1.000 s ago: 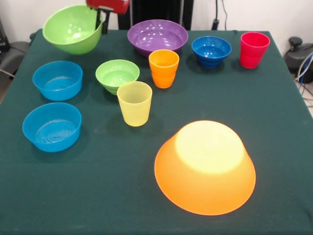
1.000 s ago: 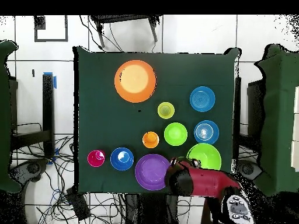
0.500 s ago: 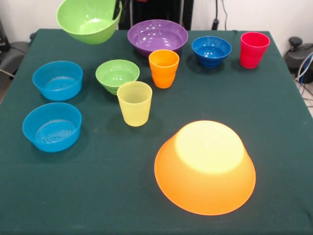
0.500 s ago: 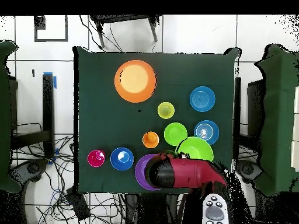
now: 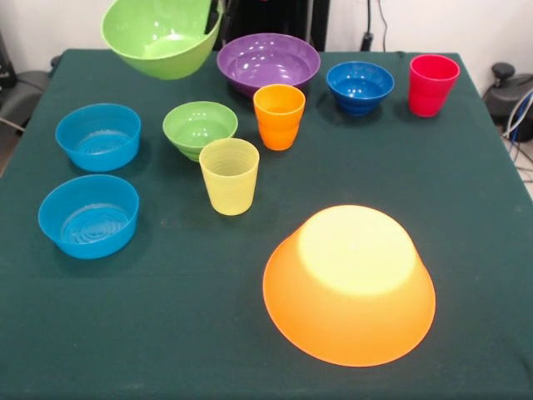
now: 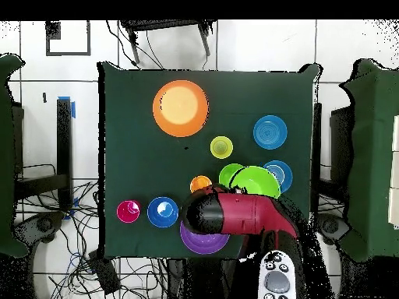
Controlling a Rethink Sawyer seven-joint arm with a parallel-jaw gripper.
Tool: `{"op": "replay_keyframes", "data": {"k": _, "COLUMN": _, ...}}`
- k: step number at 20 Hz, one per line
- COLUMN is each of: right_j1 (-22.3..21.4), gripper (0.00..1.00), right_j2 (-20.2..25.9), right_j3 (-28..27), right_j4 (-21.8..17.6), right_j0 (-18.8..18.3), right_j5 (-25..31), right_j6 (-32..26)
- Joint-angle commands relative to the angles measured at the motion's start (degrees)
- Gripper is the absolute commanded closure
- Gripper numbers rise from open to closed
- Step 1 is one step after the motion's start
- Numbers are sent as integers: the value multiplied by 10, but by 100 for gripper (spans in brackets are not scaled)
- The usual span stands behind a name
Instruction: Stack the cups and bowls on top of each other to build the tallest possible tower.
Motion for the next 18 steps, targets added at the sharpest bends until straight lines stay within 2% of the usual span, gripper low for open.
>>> {"op": "replay_keyframes", "data": {"k": 1, "right_j1": 8, "gripper": 100, "right_j2": 61, "right_j3": -50, "right_j4": 30, "right_j0": 22, "right_j5": 66, "right_j6": 47}}
{"op": "replay_keyframes", "data": {"k": 12, "right_j1": 25, "gripper": 100, "right_j2": 74, "right_j3": -58, "right_j4": 65, "right_j0": 34, "right_j5": 55, "right_j6": 56}}
{"op": "replay_keyframes", "data": {"k": 18, "right_j1": 37, "gripper": 100, "right_j2": 73, "right_j3": -72, "right_j4": 70, "right_j0": 42, "right_j5": 34, "right_j6": 62}}
